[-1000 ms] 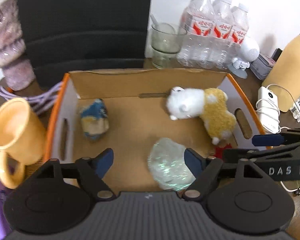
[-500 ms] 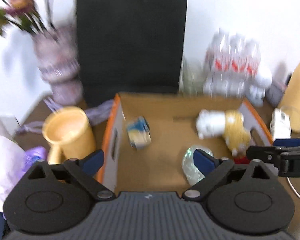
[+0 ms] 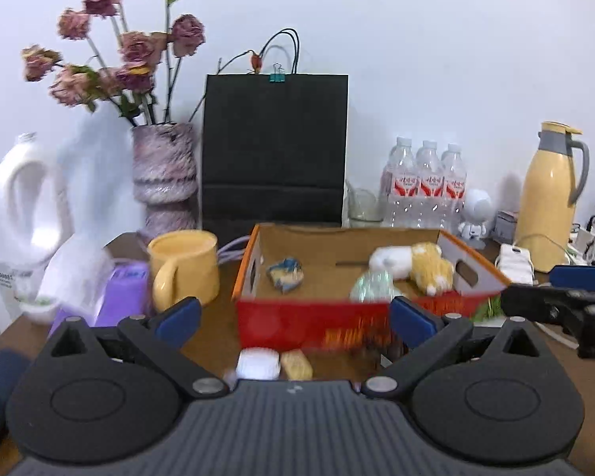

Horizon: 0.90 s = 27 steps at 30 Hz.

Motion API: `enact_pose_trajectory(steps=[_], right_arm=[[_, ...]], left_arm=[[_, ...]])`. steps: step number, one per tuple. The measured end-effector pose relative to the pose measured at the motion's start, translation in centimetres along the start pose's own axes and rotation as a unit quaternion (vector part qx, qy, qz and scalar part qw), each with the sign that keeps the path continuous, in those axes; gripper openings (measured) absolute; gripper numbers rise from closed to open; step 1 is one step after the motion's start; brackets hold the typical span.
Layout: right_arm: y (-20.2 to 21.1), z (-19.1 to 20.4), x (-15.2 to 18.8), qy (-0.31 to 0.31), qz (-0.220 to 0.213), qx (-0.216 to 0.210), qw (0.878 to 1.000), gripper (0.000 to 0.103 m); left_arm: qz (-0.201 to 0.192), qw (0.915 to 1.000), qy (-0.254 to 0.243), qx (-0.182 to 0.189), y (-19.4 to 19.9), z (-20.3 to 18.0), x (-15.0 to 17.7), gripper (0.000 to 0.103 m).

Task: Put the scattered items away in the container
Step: 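Move both tools back toward the tissue and purple pouch, then grasp the white tissue with right tool while left tool grasps the purple pouch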

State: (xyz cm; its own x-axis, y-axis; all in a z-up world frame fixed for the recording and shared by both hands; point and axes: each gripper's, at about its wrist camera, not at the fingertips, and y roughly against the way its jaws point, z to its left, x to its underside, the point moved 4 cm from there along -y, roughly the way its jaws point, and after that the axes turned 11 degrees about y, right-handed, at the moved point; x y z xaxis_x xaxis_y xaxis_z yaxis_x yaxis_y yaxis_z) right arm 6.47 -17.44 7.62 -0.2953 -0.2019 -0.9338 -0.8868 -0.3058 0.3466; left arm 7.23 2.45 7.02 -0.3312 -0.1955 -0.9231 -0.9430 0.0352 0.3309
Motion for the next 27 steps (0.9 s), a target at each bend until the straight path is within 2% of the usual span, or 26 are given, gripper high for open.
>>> enact_pose_trajectory(steps=[4,9,11,14,16,18,19,21,23,24,27], right_arm=[[2.3,1.8,3.5,0.033,0.005,0.005,0.999,0.086],[2.8,2.6,6.6,0.039,0.046,-0.006,0.998,0.086],[2.3,2.9,6.9,0.043,0.059,-0.007,0.997,0.086],[1.1,2.8,7.0,0.035,0.068,-0.010,0.997,0.083],[-0.2,2.7,7.0,0.024,0.080,-0.019,0.996,0.079],[-1.6,2.7,6.8,0.020,0.095,-0.023,0.995,0.068],[-2.3,2.8,6.7,0.024,0.103,-0.023,0.994,0.065],[-3.4,3.2,6.7,0.034,0.116,-0.021,0.992,0.061],[-4.3,3.4,6.6,0.041,0.124,-0.022,0.991,0.056],[-4.8,3.5,6.6,0.043,0.130,-0.022,0.990,0.052],[-5.7,3.6,6.9,0.042,0.143,-0.022,0.989,0.039]], left_arm=[[-0.007,0.9997,0.011,-0.019,2.4,1.6,3.3,0.103],[0.041,0.9982,0.034,-0.029,2.2,3.6,5.2,0.103],[0.050,0.9976,0.041,-0.024,1.5,3.9,5.0,0.103],[0.094,0.9937,0.057,-0.021,-0.8,4.3,5.1,0.099],[0.123,0.9900,0.067,-0.018,-2.3,4.6,5.3,0.079],[0.139,0.9870,0.079,-0.018,-3.5,4.9,5.5,0.068],[0.144,0.9860,0.082,-0.020,-3.8,4.9,5.5,0.063],[0.143,0.9862,0.080,-0.022,-4.4,4.8,5.5,0.059],[0.142,0.9870,0.071,-0.023,-4.7,4.6,5.4,0.040],[0.143,0.9872,0.066,-0.022,-4.8,4.5,5.4,0.026],[0.145,0.9868,0.069,-0.019,-4.6,4.6,5.4,0.024]])
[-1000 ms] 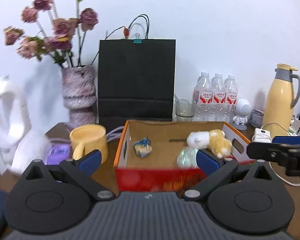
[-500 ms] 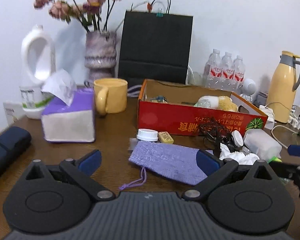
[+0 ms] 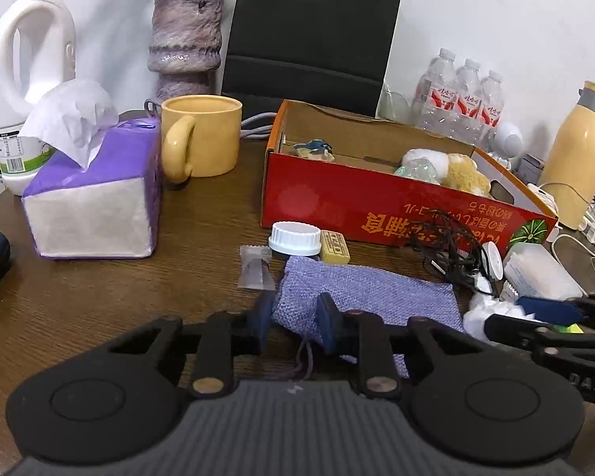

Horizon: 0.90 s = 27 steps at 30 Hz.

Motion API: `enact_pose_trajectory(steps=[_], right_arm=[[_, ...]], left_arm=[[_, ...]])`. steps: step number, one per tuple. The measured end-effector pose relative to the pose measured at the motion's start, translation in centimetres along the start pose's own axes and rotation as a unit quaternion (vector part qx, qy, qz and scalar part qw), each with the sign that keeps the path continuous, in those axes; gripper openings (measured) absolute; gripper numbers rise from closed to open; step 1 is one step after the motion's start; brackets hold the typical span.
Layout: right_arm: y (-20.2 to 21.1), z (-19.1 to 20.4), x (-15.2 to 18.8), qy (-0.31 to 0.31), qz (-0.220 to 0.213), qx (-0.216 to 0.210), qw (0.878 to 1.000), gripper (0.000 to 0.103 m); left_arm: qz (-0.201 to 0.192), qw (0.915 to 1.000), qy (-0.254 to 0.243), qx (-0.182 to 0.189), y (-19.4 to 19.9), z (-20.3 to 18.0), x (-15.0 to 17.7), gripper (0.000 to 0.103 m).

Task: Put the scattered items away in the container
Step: 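Grasp the white tissue with right tool while left tool grasps the purple pouch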

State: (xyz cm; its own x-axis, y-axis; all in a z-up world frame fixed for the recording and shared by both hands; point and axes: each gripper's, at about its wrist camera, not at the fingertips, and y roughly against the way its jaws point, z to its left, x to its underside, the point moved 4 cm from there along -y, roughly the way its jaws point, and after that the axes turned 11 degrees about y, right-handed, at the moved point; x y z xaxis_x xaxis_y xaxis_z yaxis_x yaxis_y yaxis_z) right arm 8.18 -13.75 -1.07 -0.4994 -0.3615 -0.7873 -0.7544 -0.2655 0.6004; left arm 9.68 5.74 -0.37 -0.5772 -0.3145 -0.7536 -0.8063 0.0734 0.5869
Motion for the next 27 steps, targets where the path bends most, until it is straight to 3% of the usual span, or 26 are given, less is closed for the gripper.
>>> enact_pose_trajectory(steps=[2,4,8,15,21,27], right_arm=[[-0.3,0.1,0.2,-0.004,0.004,-0.007,1.000,0.034],[-0.5,0.2,0.4,-0.003,0.007,-0.008,1.000,0.031],[1.3,0.7,0.7,-0.003,0.000,-0.011,1.000,0.018],[7.2,0.2,2.3,-0.041,-0.023,-0.025,0.999,0.018],[12.8,1.2,4.3,-0.036,-0.054,-0.020,0.998,0.018],[16.3,1.1,6.5,-0.072,-0.091,-0.005,0.993,0.018]], left_arm=[[0.002,1.0000,0.000,0.000,0.3,0.0,0.0,0.022],[0.004,1.0000,0.000,0.000,0.9,-0.1,0.2,0.007],[-0.002,0.9994,0.018,0.030,4.2,-0.1,0.9,0.007],[-0.013,0.9982,0.019,0.056,10.2,0.4,3.5,0.006],[-0.044,0.9963,0.023,0.070,15.2,1.3,4.8,0.006],[-0.051,0.9954,0.009,0.081,17.1,0.5,5.5,0.006]])
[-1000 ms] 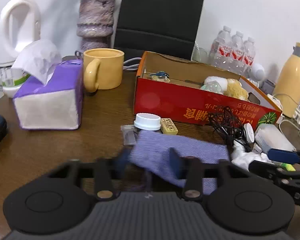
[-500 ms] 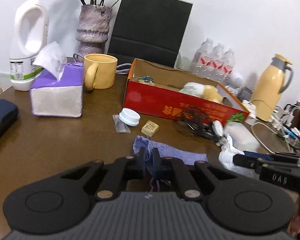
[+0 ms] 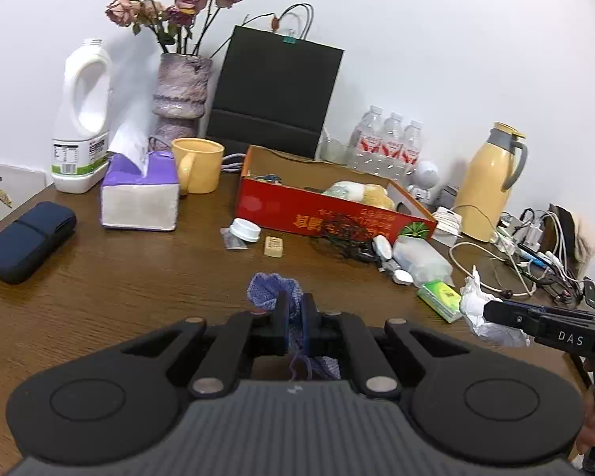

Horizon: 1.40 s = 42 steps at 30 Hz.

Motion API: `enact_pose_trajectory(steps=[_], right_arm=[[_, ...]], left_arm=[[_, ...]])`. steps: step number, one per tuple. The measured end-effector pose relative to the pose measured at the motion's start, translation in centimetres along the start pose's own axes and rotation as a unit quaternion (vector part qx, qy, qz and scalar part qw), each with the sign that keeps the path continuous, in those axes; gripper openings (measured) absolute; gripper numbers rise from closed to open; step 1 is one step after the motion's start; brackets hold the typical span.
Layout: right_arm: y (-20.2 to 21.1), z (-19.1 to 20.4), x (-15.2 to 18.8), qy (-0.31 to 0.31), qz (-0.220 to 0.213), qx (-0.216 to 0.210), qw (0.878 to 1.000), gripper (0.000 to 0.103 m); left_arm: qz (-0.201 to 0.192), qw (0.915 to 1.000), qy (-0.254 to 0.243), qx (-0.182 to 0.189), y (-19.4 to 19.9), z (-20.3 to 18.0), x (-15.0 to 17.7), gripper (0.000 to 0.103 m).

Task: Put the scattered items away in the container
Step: 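Grasp the white tissue with right tool while left tool grasps the purple pouch, then carry tissue and pouch over the box and open both tools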

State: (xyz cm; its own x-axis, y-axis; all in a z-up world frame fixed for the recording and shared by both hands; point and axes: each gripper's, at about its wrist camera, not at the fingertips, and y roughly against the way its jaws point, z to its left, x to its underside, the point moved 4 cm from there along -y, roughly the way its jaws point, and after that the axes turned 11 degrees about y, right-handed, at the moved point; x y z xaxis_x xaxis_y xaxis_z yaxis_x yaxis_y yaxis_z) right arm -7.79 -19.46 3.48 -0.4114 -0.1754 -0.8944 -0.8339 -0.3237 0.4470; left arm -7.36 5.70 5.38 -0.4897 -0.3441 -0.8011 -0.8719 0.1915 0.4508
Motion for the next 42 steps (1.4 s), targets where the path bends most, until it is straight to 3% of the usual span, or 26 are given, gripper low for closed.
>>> enact_pose_trajectory(steps=[7,11,14,17,20,23,25,27,29,33,35,38,40,42], right_arm=[[0.3,-0.7,-1.6,-0.001,-0.023,0.010,1.000,0.018],[-0.4,-1.4,-4.4,0.007,-0.046,0.004,0.999,0.018],[-1.2,-2.1,-7.5,0.021,-0.069,0.003,0.997,0.018],[-2.7,-3.1,-11.0,0.039,-0.085,0.005,0.996,0.018],[-5.6,-4.8,-14.8,0.046,-0.090,0.005,0.995,0.018],[-9.4,-6.8,-17.9,0.033,-0.072,0.003,0.997,0.018],[-12.4,-8.1,-19.5,0.018,-0.058,-0.005,0.998,0.018],[-15.9,-9.4,-20.8,0.012,-0.032,-0.004,0.999,0.018],[-19.2,-10.1,-21.3,0.021,-0.009,0.011,1.000,0.018],[-26.7,-11.1,-20.0,0.043,0.083,0.025,0.995,0.018],[-30.0,-11.8,-18.9,0.030,0.135,0.014,0.990,0.018],[-34.0,-12.9,-17.1,-0.005,0.202,-0.009,0.979,0.018],[-35.7,-13.3,-16.2,-0.024,0.234,-0.015,0.972,0.019],[-36.8,-13.3,-15.6,-0.026,0.250,-0.007,0.968,0.024]], left_arm=[[-0.038,0.9978,-0.034,0.041,0.1,-3.2,-3.0,0.006],[-0.063,0.9933,-0.045,0.086,-0.5,-5.8,-6.7,0.005],[-0.111,0.9865,-0.064,0.102,-1.4,-7.9,-10.5,0.005],[-0.141,0.9812,-0.067,0.114,-4.1,-9.5,-14.6,0.006],[-0.145,0.9836,-0.056,0.092,-9.3,-10.2,-17.9,0.006],[-0.117,0.9889,-0.038,0.084,-15.8,-9.8,-20.2,0.006],[-0.082,0.9935,0.001,0.079,-20.2,-8.7,-21.6,0.006],[-0.082,0.9939,0.020,0.072,-24.3,-7.6,-22.5,0.006],[-0.091,0.9945,0.002,0.053,-27.8,-6.8,-22.7,0.006],[-0.017,0.9999,-0.001,-0.005,-34.9,-4.3,-21.3,0.006],[0.035,0.9991,-0.003,-0.025,-37.3,-3.2,-20.5,0.006],[0.067,0.9935,-0.012,-0.091,-39.3,-1.9,-19.1,0.006],[0.101,0.9908,0.012,-0.089,-40.1,-1.3,-19.0,0.013],[0.144,0.9850,0.001,-0.094,-40.8,-1.3,-18.7,0.024]])
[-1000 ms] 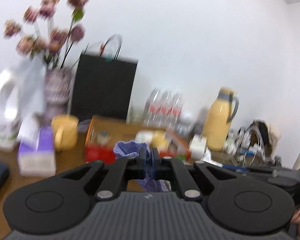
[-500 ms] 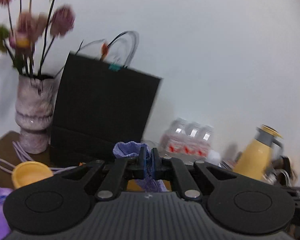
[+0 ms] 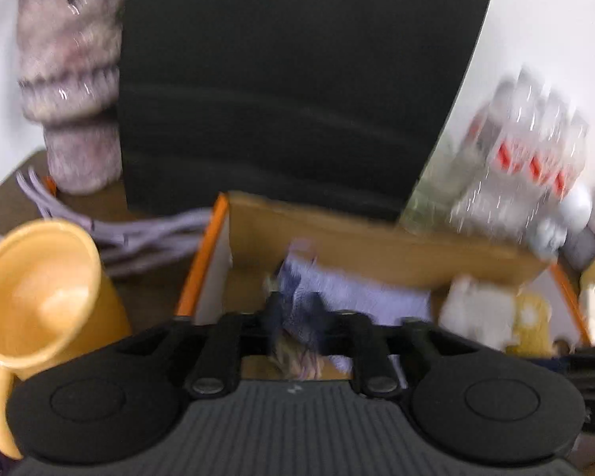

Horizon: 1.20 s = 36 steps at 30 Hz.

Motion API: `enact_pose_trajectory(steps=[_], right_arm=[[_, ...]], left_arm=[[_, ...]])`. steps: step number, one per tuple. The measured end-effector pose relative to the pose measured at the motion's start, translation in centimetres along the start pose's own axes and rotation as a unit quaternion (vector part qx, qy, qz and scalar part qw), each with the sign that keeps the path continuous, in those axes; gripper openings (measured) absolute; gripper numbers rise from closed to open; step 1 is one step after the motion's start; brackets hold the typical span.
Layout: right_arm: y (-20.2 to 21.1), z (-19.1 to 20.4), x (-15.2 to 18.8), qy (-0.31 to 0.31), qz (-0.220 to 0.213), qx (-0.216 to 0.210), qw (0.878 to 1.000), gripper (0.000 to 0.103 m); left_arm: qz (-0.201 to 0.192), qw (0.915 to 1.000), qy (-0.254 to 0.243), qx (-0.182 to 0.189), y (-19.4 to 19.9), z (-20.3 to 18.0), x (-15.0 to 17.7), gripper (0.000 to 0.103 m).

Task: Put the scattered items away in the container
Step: 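Carry tissue and pouch over the box and open both tools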

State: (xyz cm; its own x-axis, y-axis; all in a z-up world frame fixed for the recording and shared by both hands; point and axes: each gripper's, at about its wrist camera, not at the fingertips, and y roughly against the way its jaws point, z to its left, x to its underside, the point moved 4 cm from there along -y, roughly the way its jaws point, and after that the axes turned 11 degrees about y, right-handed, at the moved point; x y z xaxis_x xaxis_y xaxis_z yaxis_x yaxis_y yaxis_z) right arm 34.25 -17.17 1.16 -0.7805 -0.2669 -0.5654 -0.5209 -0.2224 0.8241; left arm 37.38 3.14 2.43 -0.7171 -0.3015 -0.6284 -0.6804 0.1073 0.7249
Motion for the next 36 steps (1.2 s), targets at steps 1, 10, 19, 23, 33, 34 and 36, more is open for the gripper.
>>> enact_pose_trajectory(steps=[1,10,19,23,33,34,36], right_arm=[[-0.4,0.1,-0.2,0.001,0.006,0.001,1.000,0.025],[1.0,-0.6,-0.4,-0.027,0.016,-0.004,1.000,0.054],[6.9,-1.5,-1.5,-0.065,0.054,-0.010,0.996,0.088],[9.4,-0.8,-1.1,-0.060,0.047,-0.002,0.997,0.089],[11.3,1.1,2.2,-0.021,0.035,0.032,0.999,0.093],[11.5,1.2,2.4,-0.022,0.030,0.032,0.999,0.093],[12.3,1.5,2.8,-0.024,0.006,0.037,0.999,0.093]], left_arm=[[0.016,0.9997,-0.015,-0.007,-0.3,-0.3,0.3,0.028],[0.009,0.9987,-0.047,-0.021,2.0,-1.2,1.7,0.061],[0.014,0.9937,-0.053,-0.098,7.8,-1.8,-1.3,0.103],[0.030,0.9922,-0.024,-0.119,9.5,-0.9,-0.2,0.103],[0.036,0.9892,-0.066,-0.126,11.5,-2.0,3.8,0.103],[0.029,0.9889,-0.074,-0.125,11.9,-2.3,4.0,0.103],[-0.008,0.9904,-0.077,-0.114,13.2,-2.7,4.5,0.103]])
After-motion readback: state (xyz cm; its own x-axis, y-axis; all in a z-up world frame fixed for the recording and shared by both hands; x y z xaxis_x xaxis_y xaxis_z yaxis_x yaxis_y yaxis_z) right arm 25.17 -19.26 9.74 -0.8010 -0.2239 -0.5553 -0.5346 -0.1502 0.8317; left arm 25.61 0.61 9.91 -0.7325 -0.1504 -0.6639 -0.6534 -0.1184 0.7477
